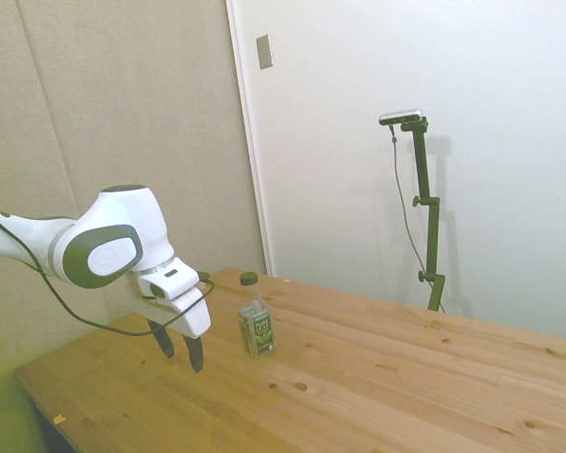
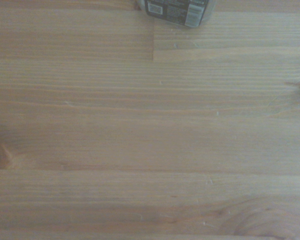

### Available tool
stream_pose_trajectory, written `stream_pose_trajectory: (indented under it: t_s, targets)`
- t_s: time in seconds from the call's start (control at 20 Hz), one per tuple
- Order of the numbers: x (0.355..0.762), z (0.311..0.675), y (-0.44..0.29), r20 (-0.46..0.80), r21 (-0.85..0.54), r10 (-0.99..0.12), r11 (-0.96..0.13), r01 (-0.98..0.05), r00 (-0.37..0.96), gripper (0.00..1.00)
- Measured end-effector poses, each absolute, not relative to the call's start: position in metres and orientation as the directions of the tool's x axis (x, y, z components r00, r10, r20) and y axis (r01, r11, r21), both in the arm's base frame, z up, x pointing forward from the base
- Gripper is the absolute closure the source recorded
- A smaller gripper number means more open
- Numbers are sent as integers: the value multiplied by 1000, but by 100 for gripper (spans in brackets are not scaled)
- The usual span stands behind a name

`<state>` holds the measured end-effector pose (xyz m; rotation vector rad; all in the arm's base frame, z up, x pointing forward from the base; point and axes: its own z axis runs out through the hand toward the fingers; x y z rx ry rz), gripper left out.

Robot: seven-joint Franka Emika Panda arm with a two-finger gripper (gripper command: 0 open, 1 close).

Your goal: Knock down the bottle

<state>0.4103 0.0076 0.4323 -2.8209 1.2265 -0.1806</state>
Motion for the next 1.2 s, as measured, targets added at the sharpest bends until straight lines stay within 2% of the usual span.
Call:
stream_pose_trajectory:
  t_s: [0.1,0.15,0.4,0.75,1.2]
  targets:
    - [410,430,7,82,-96,-731,-682,-725,678,0]
    - [409,430,5,85,-89,-729,-684,-724,679,100]
    - [419,446,5,117,-108,-722,-692,-714,682,100]
    - [460,480,21,191,-132,-748,-661,-738,636,100]
    - [517,484,24,237,-141,-804,-584,-800,545,100]
